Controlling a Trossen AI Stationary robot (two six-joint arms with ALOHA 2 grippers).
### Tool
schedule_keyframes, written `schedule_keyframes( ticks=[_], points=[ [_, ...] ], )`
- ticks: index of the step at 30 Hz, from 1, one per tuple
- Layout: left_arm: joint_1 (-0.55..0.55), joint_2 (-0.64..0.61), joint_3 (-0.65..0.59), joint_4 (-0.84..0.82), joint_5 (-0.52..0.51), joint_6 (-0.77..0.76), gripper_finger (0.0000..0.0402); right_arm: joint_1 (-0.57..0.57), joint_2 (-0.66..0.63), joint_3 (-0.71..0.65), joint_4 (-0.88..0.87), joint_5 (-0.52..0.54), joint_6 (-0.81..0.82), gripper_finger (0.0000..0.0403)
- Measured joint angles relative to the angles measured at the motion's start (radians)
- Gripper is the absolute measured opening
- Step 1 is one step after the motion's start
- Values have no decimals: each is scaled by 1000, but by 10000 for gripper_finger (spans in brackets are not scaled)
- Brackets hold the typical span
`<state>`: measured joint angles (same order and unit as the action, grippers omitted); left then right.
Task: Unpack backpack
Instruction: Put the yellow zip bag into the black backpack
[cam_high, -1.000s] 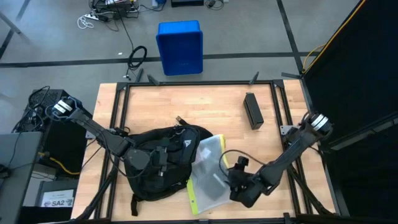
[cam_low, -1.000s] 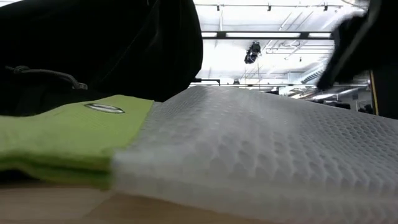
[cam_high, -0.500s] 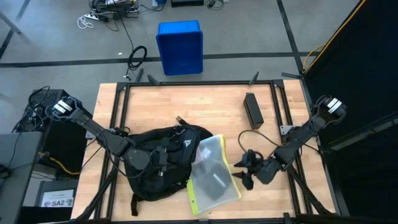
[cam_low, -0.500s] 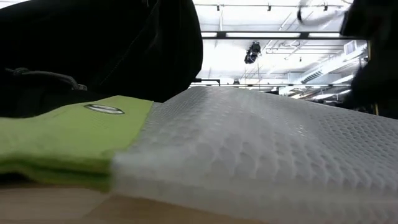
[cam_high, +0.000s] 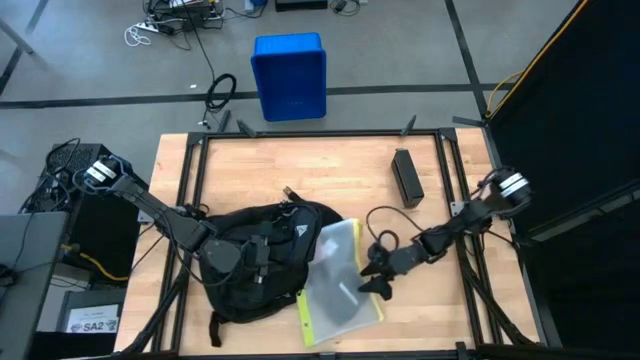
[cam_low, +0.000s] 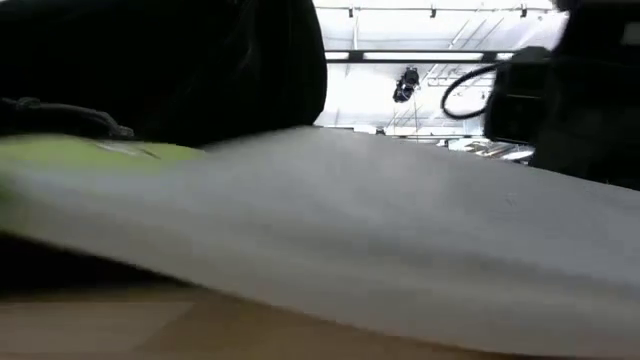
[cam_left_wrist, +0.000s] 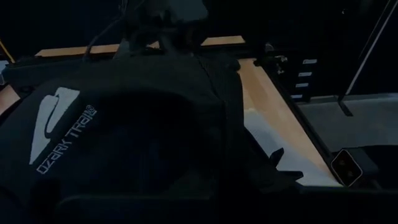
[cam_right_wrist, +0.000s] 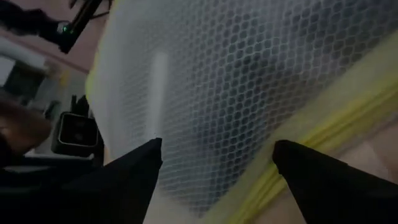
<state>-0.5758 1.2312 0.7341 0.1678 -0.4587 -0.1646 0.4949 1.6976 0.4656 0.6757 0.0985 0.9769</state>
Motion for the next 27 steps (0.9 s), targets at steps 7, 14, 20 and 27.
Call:
schedule_keyframes(
  ticks=[7, 14, 20, 27],
  points=[
    [0, 1, 0, 2, 41, 1, 0, -74, 140, 115, 179, -189, -102, 307],
    [1, 20, 0, 13, 76, 3, 0, -119, 147, 234, 216, -258, -221, 278],
    [7, 34, 0, 23, 81, 3, 0, -164, 147, 311, 45, -271, -258, 249],
    [20, 42, 0, 24, 82, 8, 0, -172, 149, 388, -229, -268, -323, 235]
  ],
)
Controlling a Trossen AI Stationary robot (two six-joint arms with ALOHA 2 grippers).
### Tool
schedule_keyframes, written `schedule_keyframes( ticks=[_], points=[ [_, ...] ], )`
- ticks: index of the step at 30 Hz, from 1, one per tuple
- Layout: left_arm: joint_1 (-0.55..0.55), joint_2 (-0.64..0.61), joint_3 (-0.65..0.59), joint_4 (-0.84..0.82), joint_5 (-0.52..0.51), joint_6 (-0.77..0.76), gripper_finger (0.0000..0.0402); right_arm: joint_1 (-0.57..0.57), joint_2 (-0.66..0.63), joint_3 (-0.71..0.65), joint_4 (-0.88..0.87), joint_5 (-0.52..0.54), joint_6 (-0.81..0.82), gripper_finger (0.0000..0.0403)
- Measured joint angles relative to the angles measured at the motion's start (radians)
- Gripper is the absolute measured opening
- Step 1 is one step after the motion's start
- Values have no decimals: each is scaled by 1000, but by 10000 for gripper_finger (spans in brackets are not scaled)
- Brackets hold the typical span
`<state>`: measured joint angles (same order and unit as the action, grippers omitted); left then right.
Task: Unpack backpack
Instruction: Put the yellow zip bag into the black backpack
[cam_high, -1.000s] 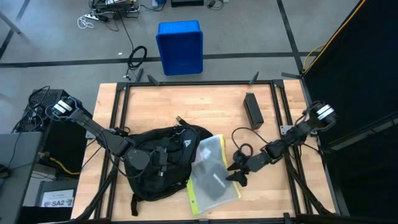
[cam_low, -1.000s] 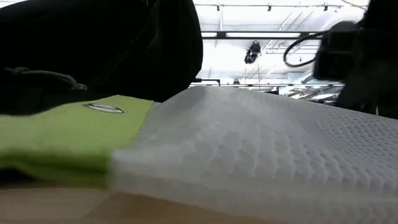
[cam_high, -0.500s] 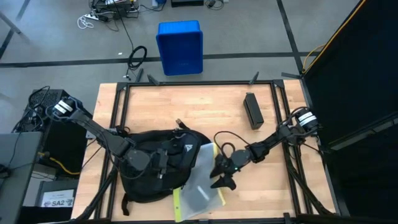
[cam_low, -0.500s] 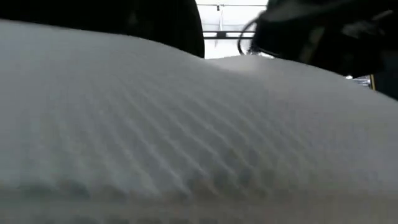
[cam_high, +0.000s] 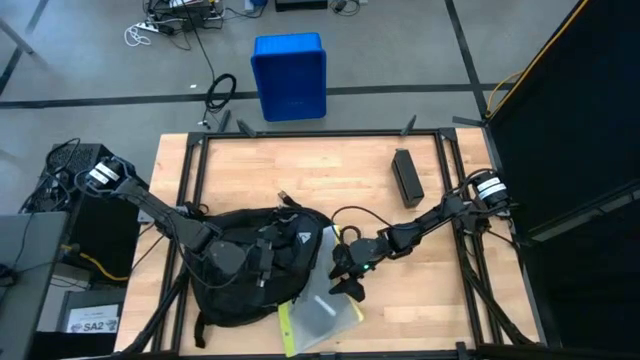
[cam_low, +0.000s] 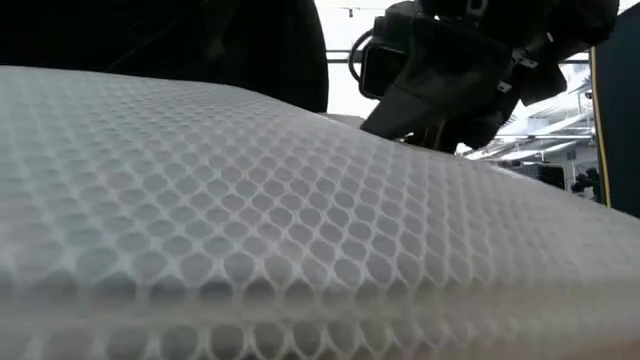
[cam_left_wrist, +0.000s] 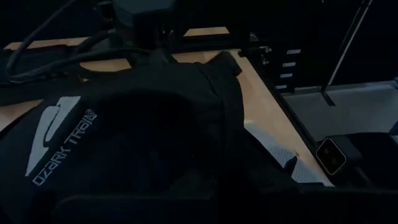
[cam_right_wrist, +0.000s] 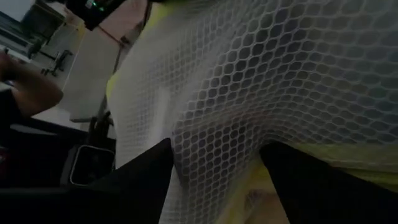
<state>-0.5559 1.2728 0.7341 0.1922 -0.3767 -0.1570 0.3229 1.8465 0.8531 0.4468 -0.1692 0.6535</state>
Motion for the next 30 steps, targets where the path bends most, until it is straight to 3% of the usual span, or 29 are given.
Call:
schedule_keyframes(
  ticks=[7, 10, 13, 17, 19, 27, 30],
  points=[
    [22, 0, 0, 27, 0, 7, 0, 9, 1, 49, -31, 56, -58, 247],
    [27, 0, 0, 29, -4, 7, 0, 5, 1, 50, -53, 91, -86, 235],
    [27, 0, 0, 39, -4, 18, 0, -3, 1, 50, -56, 103, -132, 185],
    [27, 0, 0, 44, -4, 20, 0, -10, 1, 50, -17, 67, -228, 57],
    [27, 0, 0, 48, -3, 22, 0, -13, 1, 50, 23, 38, -262, 17],
    [30, 0, 0, 61, 5, 36, 0, -27, 3, 50, 239, 13, -289, 0],
    [32, 0, 0, 107, 95, 109, 0, -45, 2, 66, 247, 10, -290, 0]
  ],
)
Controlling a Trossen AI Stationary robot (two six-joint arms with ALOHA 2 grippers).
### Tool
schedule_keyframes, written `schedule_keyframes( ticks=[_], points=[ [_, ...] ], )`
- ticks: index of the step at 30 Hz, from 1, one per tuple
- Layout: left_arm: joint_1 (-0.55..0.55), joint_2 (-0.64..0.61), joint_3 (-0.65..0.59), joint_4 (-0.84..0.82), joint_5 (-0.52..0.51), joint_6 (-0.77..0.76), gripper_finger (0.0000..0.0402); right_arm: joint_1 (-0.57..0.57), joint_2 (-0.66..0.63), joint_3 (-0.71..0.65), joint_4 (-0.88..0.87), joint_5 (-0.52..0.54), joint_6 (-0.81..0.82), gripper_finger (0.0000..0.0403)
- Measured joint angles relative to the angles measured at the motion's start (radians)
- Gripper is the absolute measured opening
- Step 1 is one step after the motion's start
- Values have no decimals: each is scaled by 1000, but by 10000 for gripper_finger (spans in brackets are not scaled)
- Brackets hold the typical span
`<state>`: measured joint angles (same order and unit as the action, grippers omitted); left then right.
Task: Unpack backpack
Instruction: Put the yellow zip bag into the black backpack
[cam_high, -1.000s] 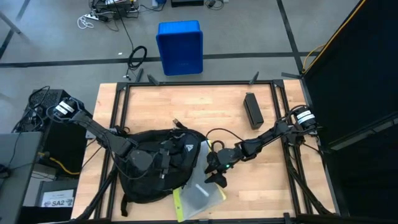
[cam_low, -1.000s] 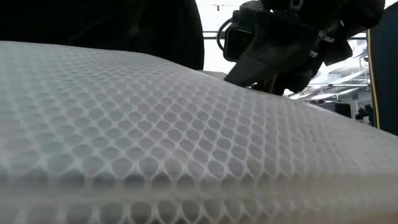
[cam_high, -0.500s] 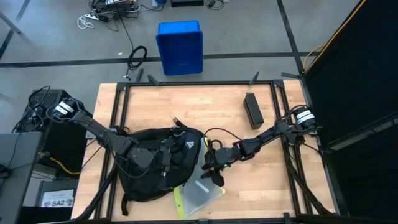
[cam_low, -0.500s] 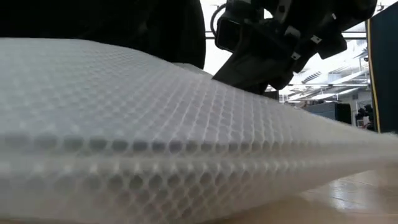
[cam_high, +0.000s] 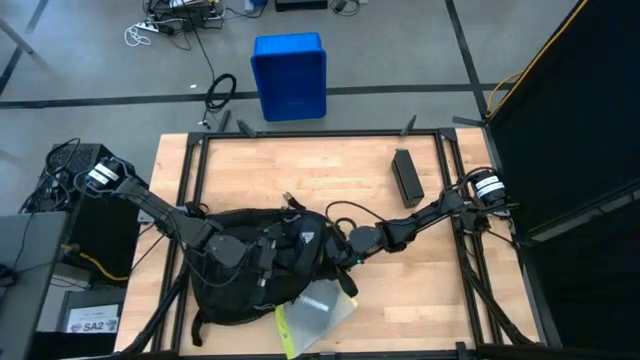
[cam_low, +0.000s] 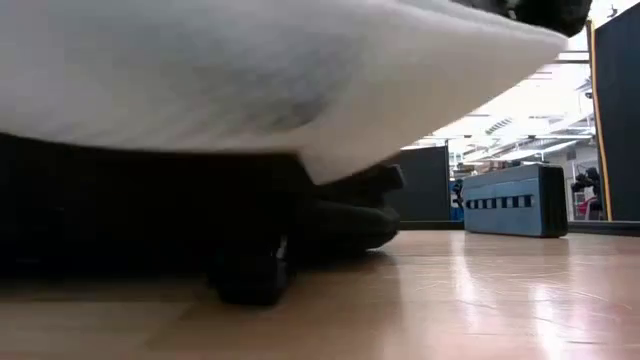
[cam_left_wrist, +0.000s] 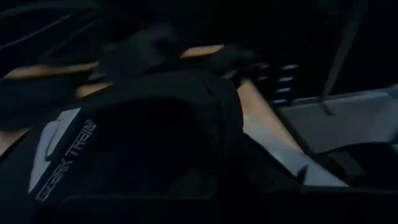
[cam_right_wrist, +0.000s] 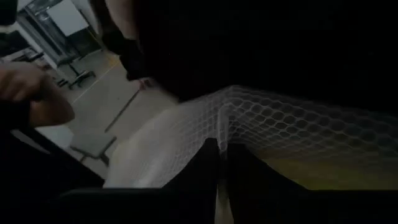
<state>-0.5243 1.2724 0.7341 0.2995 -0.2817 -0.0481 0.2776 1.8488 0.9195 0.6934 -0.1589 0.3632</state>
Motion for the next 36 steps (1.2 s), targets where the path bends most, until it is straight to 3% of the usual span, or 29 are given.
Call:
schedule_keyframes(
  ticks=[3, 7, 12, 16, 22, 25, 29, 36],
  points=[
    [1, 0, 0, 82, 142, 67, 0, -8, 0, 47, -23, -7, -19, 0],
    [1, 0, 34, 117, 242, 109, 0, -7, -1, 147, -110, -9, -85, 0],
    [2, 0, 80, 124, 328, 126, 0, 4, -2, 283, -320, 181, -212, 0],
    [3, 0, 89, 127, 360, 128, 0, -4, -2, 312, -356, 287, -243, 0],
    [2, 0, 89, 71, 357, 127, 0, -23, -2, 312, -421, 221, -251, 12],
    [1, 0, 83, 56, 347, 126, 0, -10, -2, 312, -422, 199, -288, 45],
    [0, 4, 82, 35, 346, 121, 0, 10, -3, 312, -436, 222, -350, 122],
    [2, 10, 81, 15, 327, 116, 0, 49, -68, 312, -593, 437, -458, 262]
  ],
)
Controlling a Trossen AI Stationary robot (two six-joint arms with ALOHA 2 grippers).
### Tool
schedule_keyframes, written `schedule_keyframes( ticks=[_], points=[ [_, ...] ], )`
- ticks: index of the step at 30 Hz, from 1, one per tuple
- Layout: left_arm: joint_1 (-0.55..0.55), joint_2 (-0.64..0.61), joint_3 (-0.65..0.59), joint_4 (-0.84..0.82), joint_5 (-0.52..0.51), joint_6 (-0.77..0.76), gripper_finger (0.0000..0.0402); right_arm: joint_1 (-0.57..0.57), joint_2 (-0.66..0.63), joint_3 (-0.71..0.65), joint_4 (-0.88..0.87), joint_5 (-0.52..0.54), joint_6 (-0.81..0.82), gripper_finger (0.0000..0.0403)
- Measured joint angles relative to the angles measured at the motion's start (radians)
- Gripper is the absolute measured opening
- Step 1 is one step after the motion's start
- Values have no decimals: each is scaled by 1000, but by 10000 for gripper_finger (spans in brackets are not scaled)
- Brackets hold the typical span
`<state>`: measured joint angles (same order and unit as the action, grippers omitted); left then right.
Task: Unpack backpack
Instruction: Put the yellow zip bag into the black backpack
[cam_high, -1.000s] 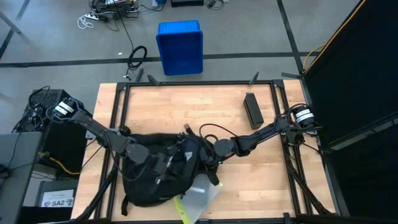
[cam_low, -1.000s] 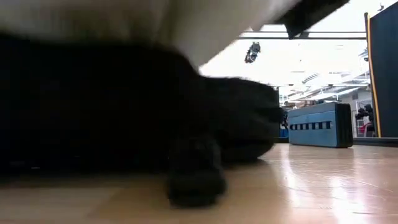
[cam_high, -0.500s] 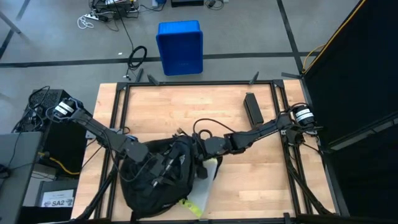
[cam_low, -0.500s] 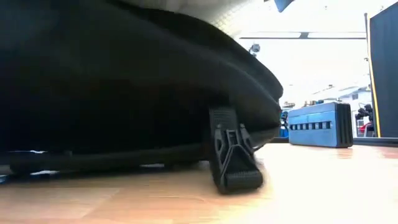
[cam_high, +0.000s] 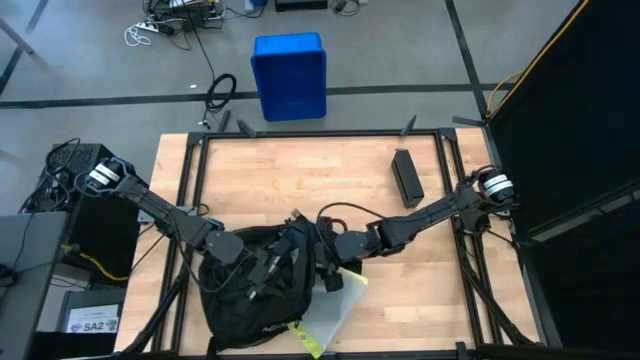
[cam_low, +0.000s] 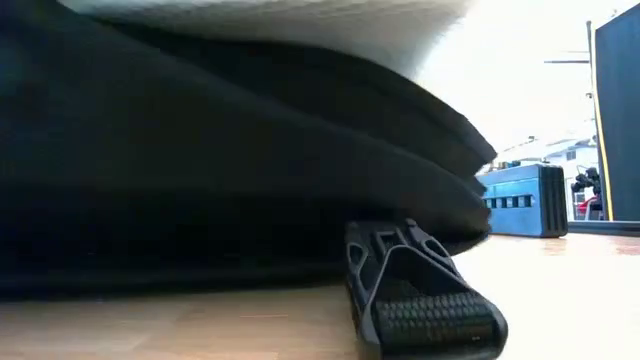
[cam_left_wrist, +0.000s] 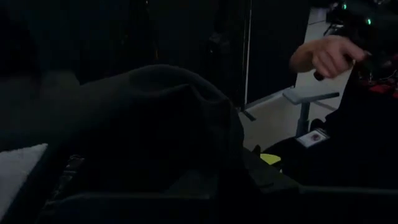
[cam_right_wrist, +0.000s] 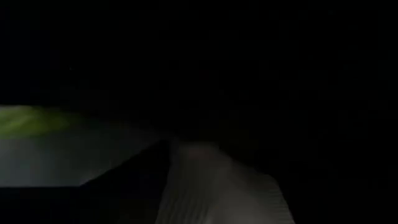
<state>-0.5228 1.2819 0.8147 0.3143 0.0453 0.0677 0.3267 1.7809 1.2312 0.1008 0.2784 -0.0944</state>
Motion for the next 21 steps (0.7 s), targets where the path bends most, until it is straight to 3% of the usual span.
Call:
schedule_keyframes(
  ticks=[4, 11, 17, 21],
  points=[
    [0, 0, 0, 1, 0, 0, 0, 51, -93, 0, -96, 89, -15, 282],
    [0, 0, 0, -4, -15, 0, 0, 185, -224, 0, -271, 154, 28, 255],
    [-1, 0, -1, -9, -53, 0, 0, 340, -235, 0, -420, 154, 139, 231],
    [-1, 0, -2, -10, -88, -1, 0, 405, -231, 0, -444, 211, 236, 228]
  ],
)
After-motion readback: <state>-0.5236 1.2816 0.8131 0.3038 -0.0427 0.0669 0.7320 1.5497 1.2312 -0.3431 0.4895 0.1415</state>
